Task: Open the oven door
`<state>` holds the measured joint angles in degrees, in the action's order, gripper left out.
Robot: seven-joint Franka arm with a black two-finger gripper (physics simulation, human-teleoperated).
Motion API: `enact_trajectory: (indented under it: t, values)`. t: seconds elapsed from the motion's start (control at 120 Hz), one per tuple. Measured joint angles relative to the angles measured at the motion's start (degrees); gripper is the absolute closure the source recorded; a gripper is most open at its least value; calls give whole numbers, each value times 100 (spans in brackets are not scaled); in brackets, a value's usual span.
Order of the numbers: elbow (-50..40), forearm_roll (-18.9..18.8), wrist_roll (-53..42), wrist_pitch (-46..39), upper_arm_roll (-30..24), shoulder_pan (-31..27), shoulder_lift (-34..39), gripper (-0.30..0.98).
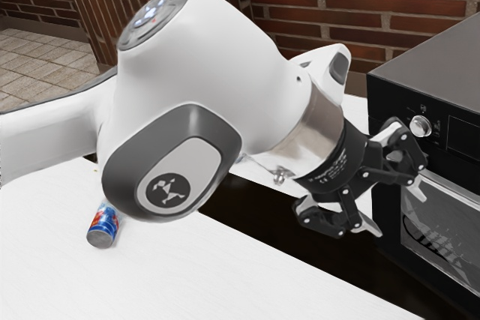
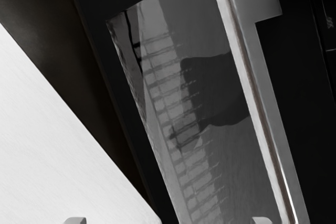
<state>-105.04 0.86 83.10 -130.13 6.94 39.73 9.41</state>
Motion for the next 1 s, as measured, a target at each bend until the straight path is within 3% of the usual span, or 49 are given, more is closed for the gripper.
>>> enact_trajectory:
  t: [0.325,0.833,1.0]
  values:
    - [542,297,-53,-19,448,-12,-609,32]
    - [957,387,-439,-148,475,-120,-1170,32]
    - [955,653,-646,-239,495,-70,-1283,32]
